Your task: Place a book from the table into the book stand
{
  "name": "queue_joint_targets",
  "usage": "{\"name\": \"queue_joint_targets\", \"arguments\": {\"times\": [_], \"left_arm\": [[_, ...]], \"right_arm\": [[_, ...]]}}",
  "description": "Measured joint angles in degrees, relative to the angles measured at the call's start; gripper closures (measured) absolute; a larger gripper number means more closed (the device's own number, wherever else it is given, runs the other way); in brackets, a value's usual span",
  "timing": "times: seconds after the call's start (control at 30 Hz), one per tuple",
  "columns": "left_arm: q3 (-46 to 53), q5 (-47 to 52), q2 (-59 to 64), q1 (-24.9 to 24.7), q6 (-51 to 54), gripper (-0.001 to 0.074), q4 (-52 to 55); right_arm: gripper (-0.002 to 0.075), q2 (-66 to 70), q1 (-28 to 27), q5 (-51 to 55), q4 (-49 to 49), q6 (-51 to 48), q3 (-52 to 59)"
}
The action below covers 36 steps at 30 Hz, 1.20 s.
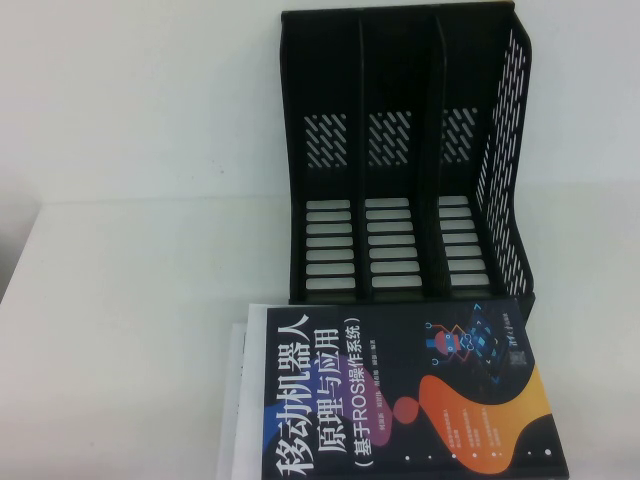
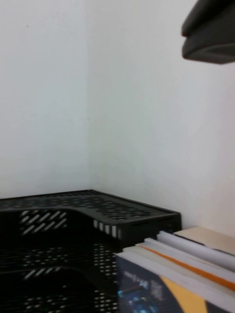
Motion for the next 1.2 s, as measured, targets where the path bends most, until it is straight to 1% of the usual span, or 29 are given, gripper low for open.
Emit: {"name": "queue_joint_targets", "arguments": {"times": [0.17, 0.27, 0.47, 0.63, 0.7, 0.77, 0.83, 0.9, 1.0, 1.1, 1.2], "left_arm": [[0.0, -9.9, 0.0, 0.0, 0.0, 0.0738, 0.0], [0.0, -16.9, 0.0, 0.0, 0.0, 0.0738, 0.0], [0.0, -30.7, 0.0, 0.0, 0.0, 0.0738, 0.0], [0.0, -37.9, 0.0, 0.0, -0.1, 0.0738, 0.0], [0.0, -40.9, 0.0, 0.0, -2.1, 0.0738, -0.4], [0.0, -41.3, 0.0, 0.0, -5.3, 0.0738, -1.7], [-0.7, -36.9, -0.1, 0.0, -7.9, 0.0738, -2.2], [-4.3, -27.0, -0.1, 0.0, -9.5, 0.0738, -0.8], [-11.2, -15.3, 0.4, 0.0, -11.1, 0.0738, 0.2], [-17.0, -8.2, 2.9, -0.1, -11.8, 0.0738, 0.4], [-21.6, -0.6, 7.7, -0.1, -12.1, 0.0738, -0.2]], "right_arm": [[0.0729, 0.0, 0.0, -4.2, 0.0, 0.0, 0.0], [0.0729, 0.0, 0.0, -9.1, 0.0, 0.0, 0.0], [0.0729, 0.0, 0.0, -25.7, 0.0, 0.0, 0.0], [0.0729, 0.0, 0.0, -41.2, 0.7, 3.9, 0.0], [0.0729, 0.0, 0.0, -44.5, 1.0, 4.3, 0.0], [0.0729, 0.0, 0.0, -45.5, 1.2, 5.7, 0.0], [0.0729, 0.0, 0.0, -44.0, 1.2, 7.3, -0.2], [0.0729, 0.0, 0.0, -38.4, 1.2, 8.2, -2.1], [0.0728, 0.0, 0.0, -24.9, 1.2, 7.8, -8.9], [0.0728, 0.9, 0.0, -12.2, 1.2, 6.4, -16.2], [0.0728, 5.7, 0.0, 0.2, 2.5, 6.8, -22.8]]}}
